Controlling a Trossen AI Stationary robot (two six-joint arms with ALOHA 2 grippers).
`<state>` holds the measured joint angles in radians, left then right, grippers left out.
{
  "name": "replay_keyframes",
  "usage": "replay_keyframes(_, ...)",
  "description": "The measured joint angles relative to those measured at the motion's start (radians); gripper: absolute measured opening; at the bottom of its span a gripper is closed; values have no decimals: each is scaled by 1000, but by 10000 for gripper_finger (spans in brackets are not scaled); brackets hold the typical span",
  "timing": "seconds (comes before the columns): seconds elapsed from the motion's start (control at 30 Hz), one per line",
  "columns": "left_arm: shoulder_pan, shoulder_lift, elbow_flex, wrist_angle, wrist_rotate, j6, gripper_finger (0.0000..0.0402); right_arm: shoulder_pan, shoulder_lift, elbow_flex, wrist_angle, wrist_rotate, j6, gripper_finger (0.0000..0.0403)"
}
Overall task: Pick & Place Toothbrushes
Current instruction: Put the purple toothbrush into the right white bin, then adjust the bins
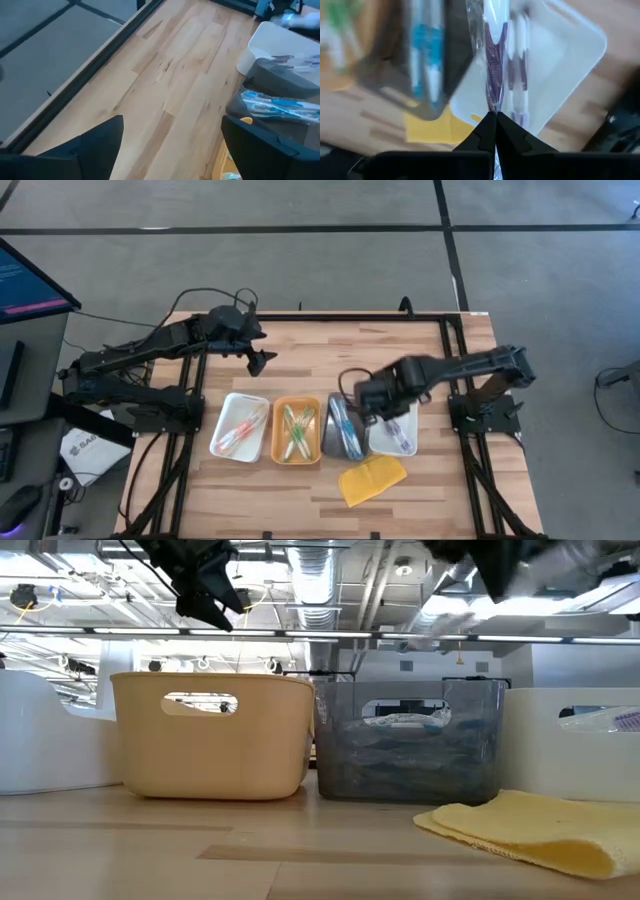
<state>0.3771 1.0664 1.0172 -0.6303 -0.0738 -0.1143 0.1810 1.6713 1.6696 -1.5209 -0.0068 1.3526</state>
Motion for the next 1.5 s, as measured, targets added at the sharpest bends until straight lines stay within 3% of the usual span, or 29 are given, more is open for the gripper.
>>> replay_keyframes(0.2, 0, 0, 0, 46, 3, 9, 333, 36, -98, -327, 321, -65, 212, 0)
replay_keyframes(0.37, 0, 0, 0, 49, 56, 9, 333, 42, -139, -461, 470, -72, 339, 0)
replay_keyframes(0.73, 0, 0, 0, 48, 74, 5, 333, 14, -128, -584, 468, -126, 153, 0)
replay_keyframes(1.07, 0, 0, 0, 47, 74, 5, 333, 6, -114, -622, 475, -103, 28, 3)
replay_keyframes(1.2, 0, 0, 0, 47, 74, 6, 333, 0, -113, -622, 508, -99, 33, 31)
replay_keyframes(1.5, 0, 0, 0, 47, 74, 12, 333, -5, -113, -597, 501, -96, 3, 150)
